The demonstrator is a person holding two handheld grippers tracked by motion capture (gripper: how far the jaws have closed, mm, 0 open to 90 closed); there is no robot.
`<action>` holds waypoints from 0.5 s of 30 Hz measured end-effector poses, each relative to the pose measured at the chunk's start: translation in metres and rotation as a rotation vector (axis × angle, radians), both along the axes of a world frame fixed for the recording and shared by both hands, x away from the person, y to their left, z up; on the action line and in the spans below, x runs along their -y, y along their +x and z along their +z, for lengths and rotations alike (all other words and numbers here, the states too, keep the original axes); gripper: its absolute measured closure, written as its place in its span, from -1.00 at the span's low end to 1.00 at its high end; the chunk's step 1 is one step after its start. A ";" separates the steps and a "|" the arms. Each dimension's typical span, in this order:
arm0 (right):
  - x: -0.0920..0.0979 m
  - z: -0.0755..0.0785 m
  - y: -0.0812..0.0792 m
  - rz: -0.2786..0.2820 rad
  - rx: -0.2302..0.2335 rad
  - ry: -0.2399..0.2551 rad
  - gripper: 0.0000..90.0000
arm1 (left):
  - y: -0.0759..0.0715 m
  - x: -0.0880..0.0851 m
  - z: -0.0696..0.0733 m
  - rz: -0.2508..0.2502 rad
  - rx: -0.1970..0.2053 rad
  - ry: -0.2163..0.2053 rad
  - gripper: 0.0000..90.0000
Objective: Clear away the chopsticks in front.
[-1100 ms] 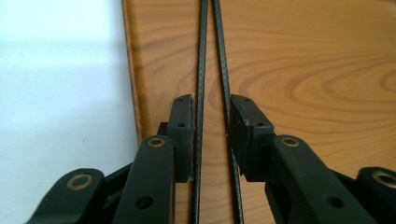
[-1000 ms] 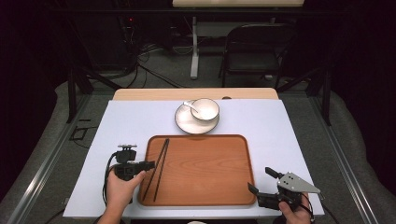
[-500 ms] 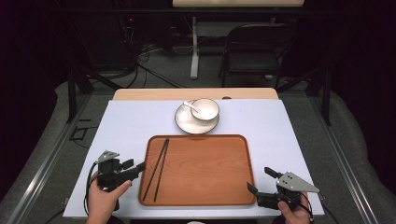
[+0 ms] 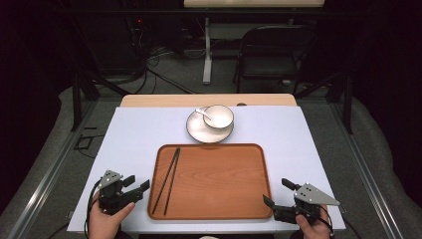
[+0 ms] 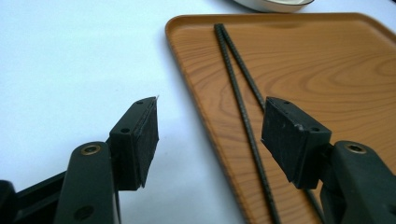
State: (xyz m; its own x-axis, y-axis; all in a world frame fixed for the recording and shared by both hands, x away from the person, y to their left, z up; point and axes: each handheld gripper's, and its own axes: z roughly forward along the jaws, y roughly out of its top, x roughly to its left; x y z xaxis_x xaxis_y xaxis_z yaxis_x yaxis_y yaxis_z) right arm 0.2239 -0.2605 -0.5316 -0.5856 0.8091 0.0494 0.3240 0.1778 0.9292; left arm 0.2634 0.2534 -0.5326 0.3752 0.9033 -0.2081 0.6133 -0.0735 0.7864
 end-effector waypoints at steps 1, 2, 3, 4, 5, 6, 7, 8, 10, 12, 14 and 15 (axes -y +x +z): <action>0.000 0.000 0.000 -0.002 -0.001 0.001 -0.68 | 0.000 0.000 -0.001 0.003 0.002 0.001 -0.18; 0.000 0.000 0.000 -0.002 0.000 0.002 -0.68 | 0.001 0.000 -0.002 -0.001 0.000 -0.003 -0.18; 0.000 0.000 0.000 0.000 0.001 0.000 -0.68 | 0.001 0.000 -0.004 0.000 -0.003 -0.008 -0.18; -0.001 0.000 0.000 0.002 0.002 -0.001 -0.68 | 0.002 -0.001 -0.004 0.001 -0.005 -0.012 -0.18; -0.001 0.000 0.000 0.004 0.002 -0.003 -0.68 | 0.002 -0.001 -0.004 0.004 -0.008 -0.015 -0.18; -0.001 0.000 0.000 0.004 0.002 -0.003 -0.68 | 0.002 -0.001 -0.004 0.003 -0.006 -0.018 -0.18; -0.001 0.000 0.000 0.004 0.000 -0.001 -0.68 | 0.002 -0.001 -0.004 0.004 -0.003 -0.022 -0.18; 0.000 0.000 0.000 0.003 0.000 0.000 -0.68 | 0.002 -0.002 -0.005 0.004 -0.003 -0.024 -0.18; 0.000 0.000 0.000 0.003 0.000 0.001 -0.68 | 0.002 -0.002 -0.005 0.008 -0.006 -0.024 -0.18; 0.000 0.000 0.000 0.004 -0.002 0.000 -0.68 | 0.003 -0.002 -0.006 0.008 -0.012 -0.024 -0.18; 0.000 0.000 0.001 0.005 -0.004 0.001 -0.68 | 0.003 -0.001 -0.006 0.005 -0.021 -0.019 -0.19; 0.000 0.000 0.001 0.005 -0.006 0.001 -0.68 | 0.004 -0.001 -0.007 0.002 -0.022 -0.019 -0.19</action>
